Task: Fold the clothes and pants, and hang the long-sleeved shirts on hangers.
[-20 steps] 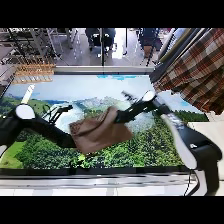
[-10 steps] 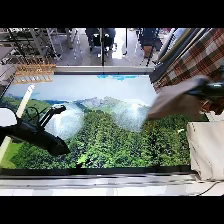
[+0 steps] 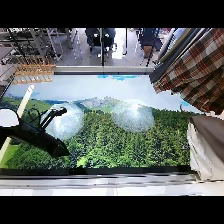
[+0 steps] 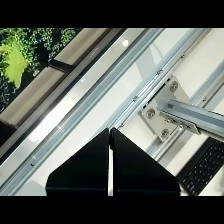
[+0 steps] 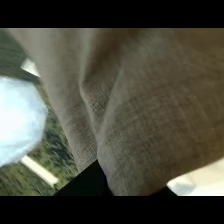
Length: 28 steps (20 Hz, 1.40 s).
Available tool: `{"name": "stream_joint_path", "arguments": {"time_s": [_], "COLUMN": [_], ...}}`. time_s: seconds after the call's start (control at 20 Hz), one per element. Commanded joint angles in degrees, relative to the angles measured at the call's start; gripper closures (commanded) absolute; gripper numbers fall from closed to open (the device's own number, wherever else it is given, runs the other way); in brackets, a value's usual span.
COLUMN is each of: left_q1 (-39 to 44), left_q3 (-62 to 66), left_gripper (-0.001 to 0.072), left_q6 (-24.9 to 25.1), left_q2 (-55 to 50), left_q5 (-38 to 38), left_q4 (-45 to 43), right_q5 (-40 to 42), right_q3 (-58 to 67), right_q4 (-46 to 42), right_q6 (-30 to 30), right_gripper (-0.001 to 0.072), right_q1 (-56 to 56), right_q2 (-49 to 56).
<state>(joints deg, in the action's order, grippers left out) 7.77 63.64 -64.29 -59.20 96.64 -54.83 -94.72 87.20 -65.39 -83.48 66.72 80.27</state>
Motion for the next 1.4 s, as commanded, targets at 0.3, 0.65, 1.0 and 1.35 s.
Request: {"name": "stream_joint_path", "arguments": {"time_s": [0.3,0.65,1.0,1.35], "left_q1": [-0.09,-9.42,-14.64,-14.64], "left_q3": [0.15,0.24,0.24,0.22], "left_gripper": [0.0696,0.0697,0.0696,0.0696], "left_q6": [-5.29,-31.63,-31.76,-31.74], "left_q2": [-1.44,2.73,7.52,7.48], "left_q5": [1.53,-19.34,-29.44,-29.44], "left_q4": [-18.16,-58.47,-53.11,-53.09], "right_q5": [-7.41,-2.23,14.71,37.38], "right_q3": [-14.91,-2.12,-3.15,-3.15], "right_q4": [-19.34,5.14,-2.75,-16.17], "right_q6": [-1.40,-2.49,11.34,13.64], "right_gripper": [0.0047,0.0085,0.0335,0.0691], "right_q1": [3.41,-8.52,-44.98,-54.38], "right_q2": [-1.53,-2.40,-2.75,-3.13]}}
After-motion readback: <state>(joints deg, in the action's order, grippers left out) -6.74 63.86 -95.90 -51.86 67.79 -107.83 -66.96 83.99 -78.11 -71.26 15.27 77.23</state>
